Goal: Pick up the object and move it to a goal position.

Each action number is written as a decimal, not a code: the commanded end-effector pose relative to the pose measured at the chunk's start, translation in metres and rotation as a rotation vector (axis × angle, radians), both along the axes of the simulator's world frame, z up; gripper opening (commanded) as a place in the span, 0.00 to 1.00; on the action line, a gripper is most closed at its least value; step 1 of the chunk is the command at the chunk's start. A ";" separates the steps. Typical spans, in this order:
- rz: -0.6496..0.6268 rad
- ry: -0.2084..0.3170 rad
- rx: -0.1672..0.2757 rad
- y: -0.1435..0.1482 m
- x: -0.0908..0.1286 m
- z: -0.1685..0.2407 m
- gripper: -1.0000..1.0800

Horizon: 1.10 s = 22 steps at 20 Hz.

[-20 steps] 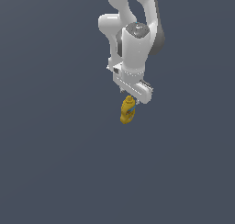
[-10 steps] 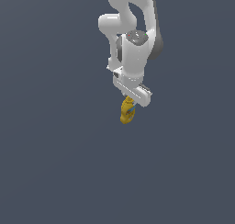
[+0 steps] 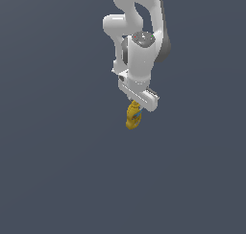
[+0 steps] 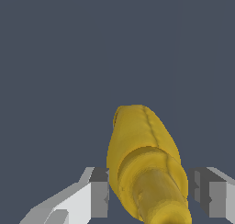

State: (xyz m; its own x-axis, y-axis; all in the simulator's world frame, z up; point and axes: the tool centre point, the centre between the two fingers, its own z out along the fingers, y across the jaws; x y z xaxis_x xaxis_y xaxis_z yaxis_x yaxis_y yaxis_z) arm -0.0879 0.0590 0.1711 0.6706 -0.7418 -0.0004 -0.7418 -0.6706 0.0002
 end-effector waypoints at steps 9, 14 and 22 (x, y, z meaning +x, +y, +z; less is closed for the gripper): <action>0.000 -0.001 0.000 0.000 0.002 0.032 0.00; 0.000 -0.001 0.000 0.000 0.005 0.067 0.00; 0.001 -0.001 0.000 -0.001 0.011 0.145 0.00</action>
